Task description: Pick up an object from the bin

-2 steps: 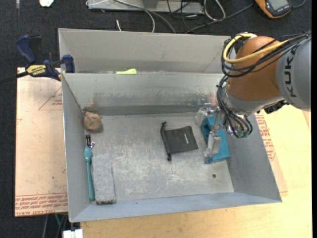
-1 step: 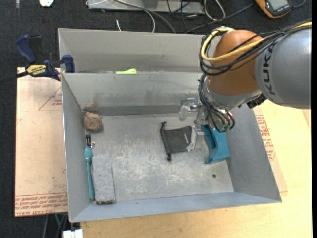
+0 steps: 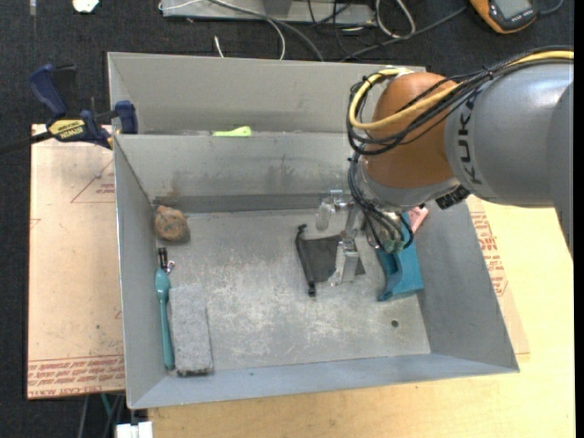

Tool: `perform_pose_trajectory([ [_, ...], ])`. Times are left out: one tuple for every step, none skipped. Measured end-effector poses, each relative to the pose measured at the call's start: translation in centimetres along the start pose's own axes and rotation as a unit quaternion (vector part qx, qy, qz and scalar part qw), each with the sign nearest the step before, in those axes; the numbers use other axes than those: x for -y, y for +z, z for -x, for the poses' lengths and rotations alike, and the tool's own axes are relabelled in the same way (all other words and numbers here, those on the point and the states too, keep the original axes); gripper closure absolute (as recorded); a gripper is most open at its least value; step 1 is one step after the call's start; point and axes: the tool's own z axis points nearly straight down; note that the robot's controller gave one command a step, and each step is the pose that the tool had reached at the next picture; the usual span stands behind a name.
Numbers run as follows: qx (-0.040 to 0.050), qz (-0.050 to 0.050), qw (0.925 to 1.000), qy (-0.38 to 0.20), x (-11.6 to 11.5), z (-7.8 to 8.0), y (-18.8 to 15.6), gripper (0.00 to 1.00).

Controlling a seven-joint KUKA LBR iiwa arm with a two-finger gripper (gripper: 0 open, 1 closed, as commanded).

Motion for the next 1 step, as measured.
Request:
perform_pose_trajectory([
  [0.0019,0.0,0.9981,-0.062,1.11,-0.57,4.88,0.0],
])
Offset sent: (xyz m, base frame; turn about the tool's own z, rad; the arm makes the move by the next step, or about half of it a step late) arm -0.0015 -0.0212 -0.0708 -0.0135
